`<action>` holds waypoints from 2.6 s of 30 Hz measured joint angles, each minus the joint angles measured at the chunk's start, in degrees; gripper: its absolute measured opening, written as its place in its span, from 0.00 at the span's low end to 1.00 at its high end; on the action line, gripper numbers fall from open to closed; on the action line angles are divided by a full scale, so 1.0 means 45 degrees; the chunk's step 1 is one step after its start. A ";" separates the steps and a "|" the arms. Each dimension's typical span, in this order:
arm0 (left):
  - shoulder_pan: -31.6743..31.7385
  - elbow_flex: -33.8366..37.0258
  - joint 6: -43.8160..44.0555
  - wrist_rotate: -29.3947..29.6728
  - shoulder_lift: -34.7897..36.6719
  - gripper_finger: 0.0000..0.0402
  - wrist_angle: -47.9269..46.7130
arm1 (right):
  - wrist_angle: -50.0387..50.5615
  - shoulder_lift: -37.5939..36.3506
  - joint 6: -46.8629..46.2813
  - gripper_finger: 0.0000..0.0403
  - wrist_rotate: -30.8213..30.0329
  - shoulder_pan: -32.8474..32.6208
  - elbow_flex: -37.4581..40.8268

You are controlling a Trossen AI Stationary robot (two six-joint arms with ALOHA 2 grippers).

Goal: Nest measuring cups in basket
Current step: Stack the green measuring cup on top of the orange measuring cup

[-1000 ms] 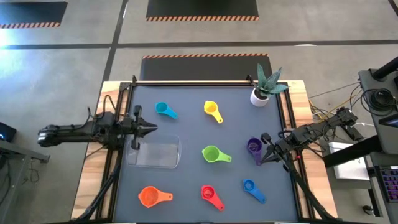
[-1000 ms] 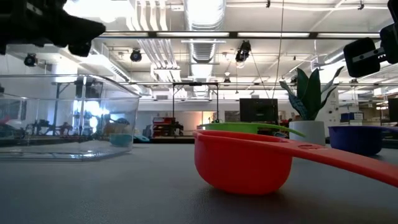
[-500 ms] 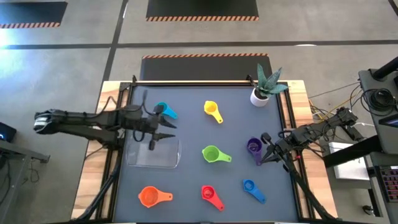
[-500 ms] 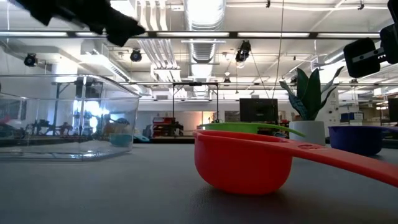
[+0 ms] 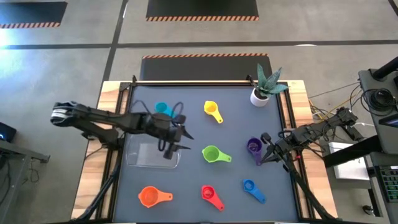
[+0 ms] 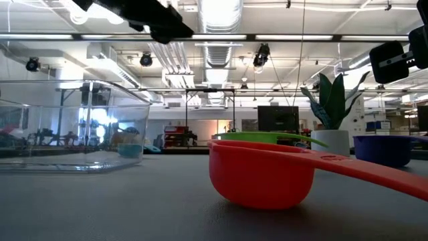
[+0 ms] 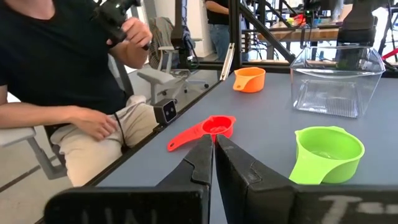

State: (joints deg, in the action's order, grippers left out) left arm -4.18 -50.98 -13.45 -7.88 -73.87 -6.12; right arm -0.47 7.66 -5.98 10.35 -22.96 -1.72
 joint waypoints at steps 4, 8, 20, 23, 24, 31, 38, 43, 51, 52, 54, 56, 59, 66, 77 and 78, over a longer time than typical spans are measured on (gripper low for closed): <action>-0.0782 0.0000 -0.0395 0.0403 -0.1288 0.45 0.1154 | 0.0000 0.0000 0.0000 0.02 0.0000 0.0000 0.0000; -0.2180 -0.0632 -0.1292 0.2088 -0.2541 0.45 0.1298 | 0.0014 -0.0001 0.0000 0.02 0.0000 0.0000 0.0000; -0.3038 -0.4979 -0.1002 0.3668 -0.7190 0.44 -0.1546 | 0.0029 -0.0003 0.0000 0.02 0.0000 -0.0005 0.0000; -0.3037 -0.6328 -0.0901 0.4205 -0.8363 0.44 -0.3070 | 0.0031 -0.0002 0.0000 0.02 0.0000 -0.0002 -0.0001; -0.3039 -0.6778 -0.0875 0.4503 -0.8715 0.44 -0.3601 | 0.0030 0.0000 0.0000 0.02 0.0000 -0.0001 -0.0004; -0.2976 -0.9439 -0.0566 0.5338 -1.0729 0.44 -0.6587 | 0.0034 0.0000 0.0000 0.02 0.0000 -0.0004 -0.0004; -0.2846 -1.0612 -0.0061 0.5338 -1.1820 0.44 -0.7746 | 0.0034 0.0000 0.0000 0.02 0.0000 0.0000 -0.0005; -0.2843 -1.0642 0.0409 0.5340 -1.1849 0.31 -0.7753 | 0.0034 0.0000 0.0000 0.02 0.0000 0.0000 -0.0005; -0.2883 -1.0647 0.1005 0.5513 -1.1544 0.03 -0.8461 | 0.0039 0.0000 0.0000 0.02 0.0000 -0.0001 -0.0001; -0.2968 -1.0645 0.1210 0.5816 -1.1467 0.02 -0.8782 | 0.0039 0.0000 0.0000 0.02 0.0000 -0.0002 -0.0005; -0.3190 -1.0667 0.1761 0.6156 -1.1139 0.02 -0.9548 | 0.0035 0.0000 0.0000 0.02 0.0000 0.0000 -0.0004; -0.3589 -1.0834 0.2470 0.6392 -1.0617 0.01 -1.0391 | 0.0039 0.0000 0.0000 0.02 0.0000 -0.0005 0.0000; -0.4443 -1.1021 0.3864 0.6832 -0.9595 0.01 -1.1465 | 0.0039 0.0000 0.0000 0.02 0.0001 -0.0005 -0.0004; -0.7461 -1.1010 0.9049 0.7199 -0.7145 0.01 -1.3358 | 0.0039 0.0000 0.0000 0.02 0.0000 -0.0002 0.0000; -1.1814 -1.0883 1.7192 0.7558 -0.7049 0.01 -1.6209 | 0.0039 0.0000 0.0000 0.02 0.0001 -0.0002 -0.0005; -1.2031 -1.0880 1.7487 0.7534 -0.7128 0.01 -1.6194 | 0.0043 0.0000 0.0000 0.02 0.0009 -0.0005 -0.0005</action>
State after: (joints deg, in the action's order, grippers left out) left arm -58.32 -99.94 65.24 26.02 -105.95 -78.99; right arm -0.28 7.66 -5.98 10.39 -22.98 -1.74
